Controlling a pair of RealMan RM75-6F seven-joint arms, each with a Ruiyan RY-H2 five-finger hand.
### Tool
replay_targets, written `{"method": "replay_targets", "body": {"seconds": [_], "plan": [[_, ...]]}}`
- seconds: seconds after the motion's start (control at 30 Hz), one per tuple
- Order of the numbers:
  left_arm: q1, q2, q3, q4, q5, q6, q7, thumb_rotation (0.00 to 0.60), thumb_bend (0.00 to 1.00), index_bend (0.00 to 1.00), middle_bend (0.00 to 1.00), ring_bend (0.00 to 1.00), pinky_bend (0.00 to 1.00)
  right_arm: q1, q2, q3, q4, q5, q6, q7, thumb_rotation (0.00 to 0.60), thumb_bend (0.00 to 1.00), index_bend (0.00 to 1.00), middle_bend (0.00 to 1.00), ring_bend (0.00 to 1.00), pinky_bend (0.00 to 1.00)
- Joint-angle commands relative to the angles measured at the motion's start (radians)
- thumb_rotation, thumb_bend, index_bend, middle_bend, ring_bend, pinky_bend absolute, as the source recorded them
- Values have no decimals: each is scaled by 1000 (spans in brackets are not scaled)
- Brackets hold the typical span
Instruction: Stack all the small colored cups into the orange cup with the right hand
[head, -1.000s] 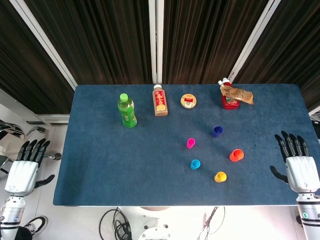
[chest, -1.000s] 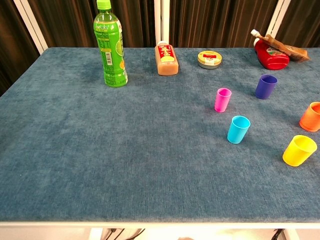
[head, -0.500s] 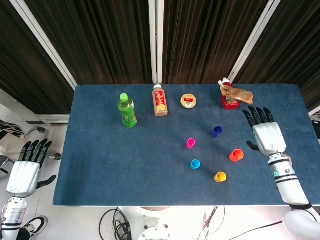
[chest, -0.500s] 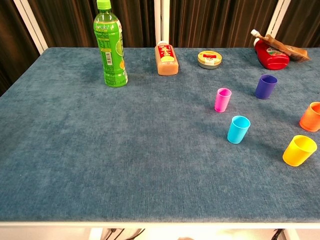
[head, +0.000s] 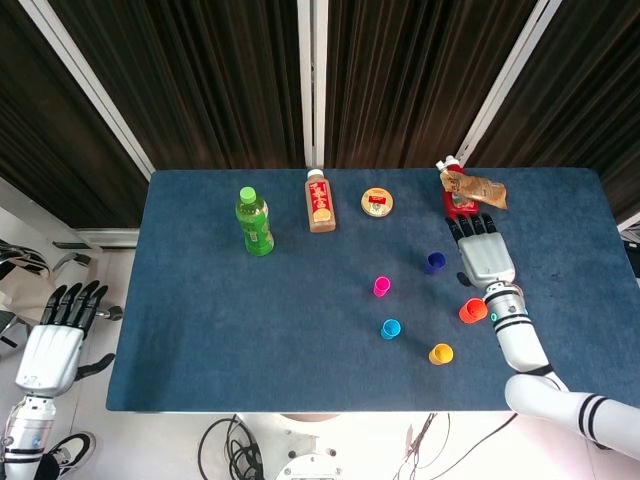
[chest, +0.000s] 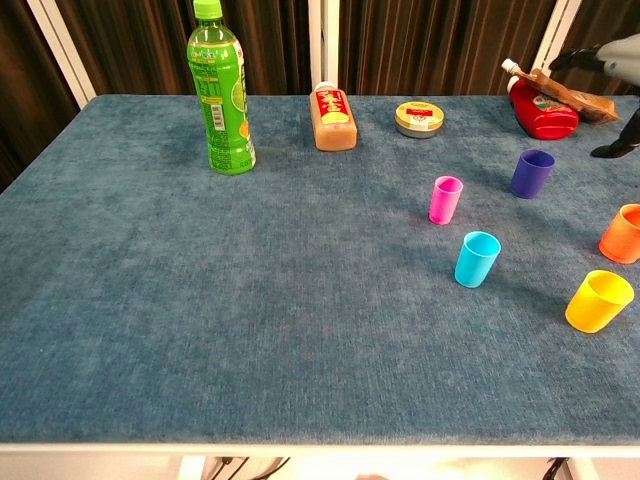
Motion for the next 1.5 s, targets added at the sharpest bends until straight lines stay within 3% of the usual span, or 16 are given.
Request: {"method": "replay_targets", "body": {"seconds": [0.03, 0.33, 0.6, 0.87, 1.37, 1.5], "plan": [[1, 3, 1, -5, 4, 3, 2, 600, 29, 19, 31, 0, 0, 31, -57, -16, 64, 23, -12, -14, 600, 155, 0, 80, 0, 0], [4, 4, 5, -10, -2, -6, 13, 600, 28, 19, 31, 0, 0, 60, -136, -35, 156, 45, -23, 17, 600, 163, 17, 135, 0, 0], [4, -2, 8, -1, -9, -14, 11, 600, 28, 19, 31, 0, 0, 70, -171, -46, 190, 28, -13, 45, 600, 191, 106, 188, 0, 0], [9, 4, 8, -2, -7, -6, 3, 600, 29, 19, 31, 0, 0, 80, -215, -53, 240, 22, 0, 49, 600, 222, 267, 275, 0, 0], [10, 1, 7, 13, -12, -10, -14, 600, 28, 19, 31, 0, 0, 80, -259, -58, 307, -1, 2, 72, 600, 250, 337, 357, 17, 0], [8, 3, 7, 12, -11, -12, -14, 600, 28, 19, 31, 0, 0, 79, -266, -57, 313, -12, 12, 77, 600, 265, 400, 403, 46, 0]]}}
